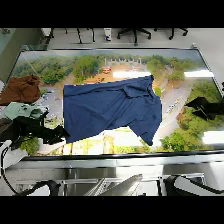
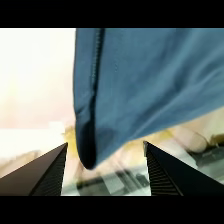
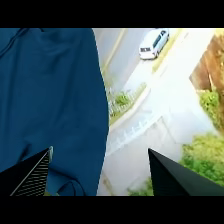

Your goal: Fold the shirts.

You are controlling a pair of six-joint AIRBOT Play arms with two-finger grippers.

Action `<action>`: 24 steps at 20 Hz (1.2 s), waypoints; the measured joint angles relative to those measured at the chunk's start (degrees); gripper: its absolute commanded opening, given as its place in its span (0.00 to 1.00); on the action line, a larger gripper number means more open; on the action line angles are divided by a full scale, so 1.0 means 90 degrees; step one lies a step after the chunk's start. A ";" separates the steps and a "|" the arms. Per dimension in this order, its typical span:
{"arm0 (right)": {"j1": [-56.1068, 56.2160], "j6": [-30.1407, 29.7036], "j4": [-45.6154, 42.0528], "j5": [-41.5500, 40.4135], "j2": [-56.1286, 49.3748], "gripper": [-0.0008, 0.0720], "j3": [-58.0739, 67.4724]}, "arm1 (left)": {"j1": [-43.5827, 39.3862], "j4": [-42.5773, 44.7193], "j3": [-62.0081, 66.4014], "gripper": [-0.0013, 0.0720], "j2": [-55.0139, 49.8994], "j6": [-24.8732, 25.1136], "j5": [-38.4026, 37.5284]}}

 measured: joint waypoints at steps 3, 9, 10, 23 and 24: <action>-0.0063 0.0046 0.0017 -0.0066 0.0080 0.93 -0.0491 | -0.0313 -0.0155 0.0017 0.72 -0.0279 0.0012 -0.0228; 0.0231 0.0066 0.0240 0.0476 0.0104 0.93 -0.2091 | -0.0954 -0.0041 0.0935 0.05 -0.1086 0.0039 -0.0673; 0.0415 0.0046 0.0299 0.0729 0.0058 0.92 -0.2319 | -0.0984 -0.0007 0.1081 0.05 -0.1132 0.0039 -0.0721; 0.2341 -0.0364 0.1285 0.2059 -0.1309 0.04 -0.2382 | -0.0112 0.0063 0.1462 0.05 -0.0634 0.0051 -0.0408; 0.2358 -0.0393 0.1241 0.2006 -0.1241 0.04 -0.2346 | -0.0041 0.0063 0.1464 0.05 -0.0580 0.0070 -0.0345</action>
